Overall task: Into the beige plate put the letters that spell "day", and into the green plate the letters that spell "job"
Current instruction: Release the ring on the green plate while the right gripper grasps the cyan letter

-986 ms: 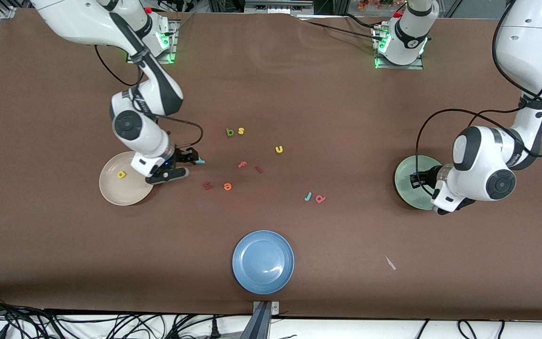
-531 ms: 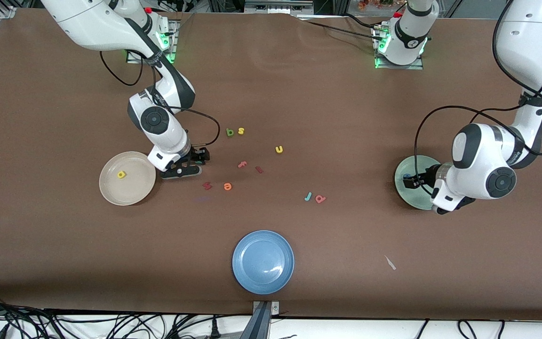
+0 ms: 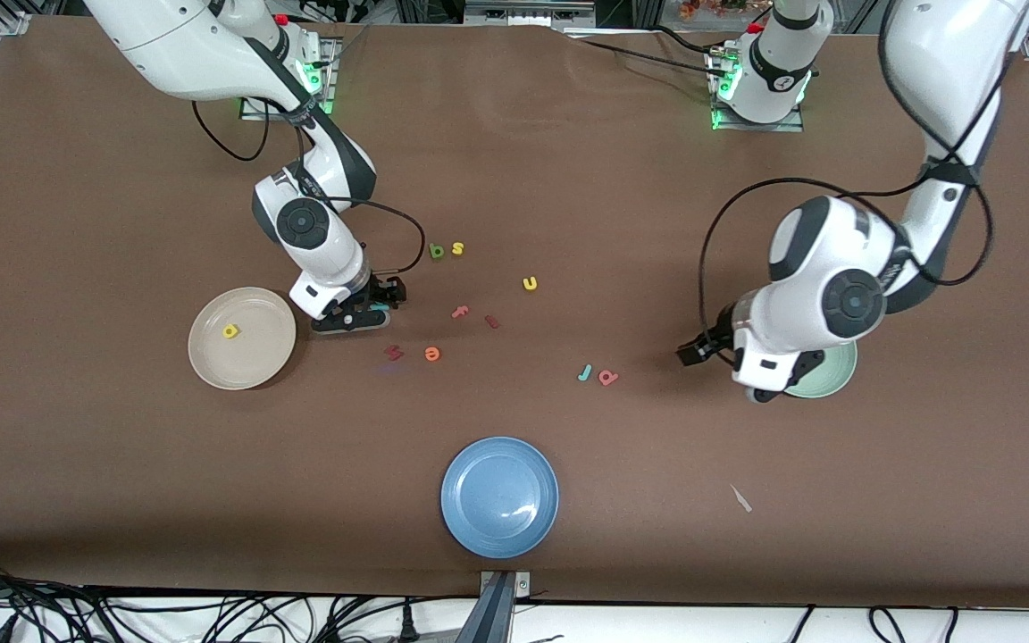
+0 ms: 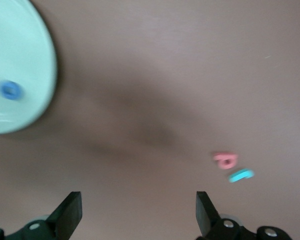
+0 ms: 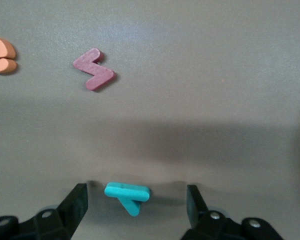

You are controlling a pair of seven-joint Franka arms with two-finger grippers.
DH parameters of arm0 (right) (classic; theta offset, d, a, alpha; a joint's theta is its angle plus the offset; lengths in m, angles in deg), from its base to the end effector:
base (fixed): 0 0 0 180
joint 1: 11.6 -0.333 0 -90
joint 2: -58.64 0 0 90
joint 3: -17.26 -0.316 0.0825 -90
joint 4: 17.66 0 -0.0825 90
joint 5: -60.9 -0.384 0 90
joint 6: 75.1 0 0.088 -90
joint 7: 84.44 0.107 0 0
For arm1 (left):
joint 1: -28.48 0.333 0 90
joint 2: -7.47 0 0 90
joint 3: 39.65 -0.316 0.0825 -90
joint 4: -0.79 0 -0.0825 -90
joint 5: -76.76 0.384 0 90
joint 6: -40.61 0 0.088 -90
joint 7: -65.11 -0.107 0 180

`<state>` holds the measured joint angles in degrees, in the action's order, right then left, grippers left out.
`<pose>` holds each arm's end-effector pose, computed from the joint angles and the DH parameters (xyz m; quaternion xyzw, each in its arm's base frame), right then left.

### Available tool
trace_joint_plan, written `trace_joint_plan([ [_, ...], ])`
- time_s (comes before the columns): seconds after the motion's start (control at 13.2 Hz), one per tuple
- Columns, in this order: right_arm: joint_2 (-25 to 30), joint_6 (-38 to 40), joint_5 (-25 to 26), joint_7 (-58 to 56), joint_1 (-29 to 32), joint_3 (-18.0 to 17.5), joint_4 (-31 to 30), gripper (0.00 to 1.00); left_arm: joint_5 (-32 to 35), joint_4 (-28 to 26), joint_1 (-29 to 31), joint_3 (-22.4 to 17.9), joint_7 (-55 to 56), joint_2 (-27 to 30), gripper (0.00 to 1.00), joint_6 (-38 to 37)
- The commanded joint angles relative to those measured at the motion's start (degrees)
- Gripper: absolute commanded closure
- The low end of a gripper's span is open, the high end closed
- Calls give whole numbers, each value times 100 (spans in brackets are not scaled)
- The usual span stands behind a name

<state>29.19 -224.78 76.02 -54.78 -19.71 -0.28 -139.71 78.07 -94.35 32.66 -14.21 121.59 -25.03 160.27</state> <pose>0.5111 0.2546 0.1735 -0.9981 -0.0605 0.0012 0.0084 0.6347 -0.2096 0.2987 0.9406 0.3190 -0.1009 0.0572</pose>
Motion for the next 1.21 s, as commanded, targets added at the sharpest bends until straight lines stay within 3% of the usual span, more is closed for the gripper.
trace_joint_plan([
  [0.0, 10, -271, 123, 189, -15, -4, -161, 15, -8, 286, -408, -118, 572, -642, 1, 722],
  [0.23, -25, -342, 132, 189, -15, -4, -179, 24, -8, 741, -926, -442, 906, -1082, 2, 883],
  [0.46, -34, -351, 140, 181, -15, -4, -179, 37, -43, 1235, -1884, -1355, 1189, -1426, 2, 866],
  [0.99, -34, -342, 149, 172, -6, -4, -179, 65, -26, 1560, -2159, -1402, 1426, -1848, 3, 866],
  [1.14, -34, -342, 149, 163, -6, -4, -179, 67, -17, 1560, -2159, -1402, 1426, -1866, 11, 866],
])
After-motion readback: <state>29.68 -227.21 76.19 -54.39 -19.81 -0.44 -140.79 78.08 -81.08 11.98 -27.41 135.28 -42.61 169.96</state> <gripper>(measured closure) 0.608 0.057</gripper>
